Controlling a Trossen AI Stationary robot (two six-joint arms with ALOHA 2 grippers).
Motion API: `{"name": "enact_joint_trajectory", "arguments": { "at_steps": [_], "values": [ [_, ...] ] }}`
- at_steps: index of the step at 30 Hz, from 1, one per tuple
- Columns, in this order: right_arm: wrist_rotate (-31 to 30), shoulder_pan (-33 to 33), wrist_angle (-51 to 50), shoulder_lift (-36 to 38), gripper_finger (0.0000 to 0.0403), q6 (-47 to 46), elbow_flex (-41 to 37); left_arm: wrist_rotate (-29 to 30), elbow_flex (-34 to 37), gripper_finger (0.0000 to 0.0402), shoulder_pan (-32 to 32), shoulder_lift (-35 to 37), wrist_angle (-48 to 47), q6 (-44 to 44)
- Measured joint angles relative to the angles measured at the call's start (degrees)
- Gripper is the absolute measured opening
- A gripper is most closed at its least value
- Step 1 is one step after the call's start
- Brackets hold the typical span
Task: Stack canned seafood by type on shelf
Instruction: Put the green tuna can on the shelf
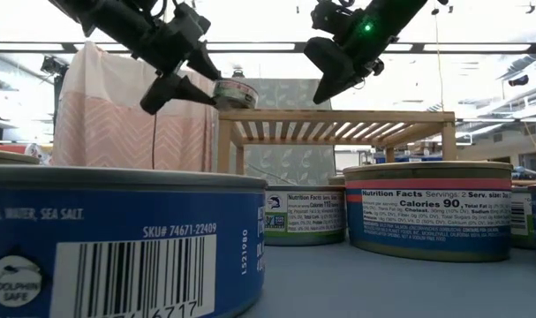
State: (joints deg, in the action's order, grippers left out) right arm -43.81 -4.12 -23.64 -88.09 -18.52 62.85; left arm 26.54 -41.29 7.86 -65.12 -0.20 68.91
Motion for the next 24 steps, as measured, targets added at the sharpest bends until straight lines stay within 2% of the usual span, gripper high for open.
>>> {"name": "enact_joint_trajectory", "arguments": {
  "at_steps": [7, 24],
  "values": [
    [0.0, 0.0, 0.0, 0.0, 0.0, 0.0, 0.0, -0.2, -1.04, 0.0249, 0.02, 0.01, -0.9, -0.23],
    [0.46, -0.04, -0.01, 0.0, 0.0, 0.0, 0.0, -1.96, -1.08, 0.0251, 2.07, -0.94, -4.01, 2.02]
  ]
}}
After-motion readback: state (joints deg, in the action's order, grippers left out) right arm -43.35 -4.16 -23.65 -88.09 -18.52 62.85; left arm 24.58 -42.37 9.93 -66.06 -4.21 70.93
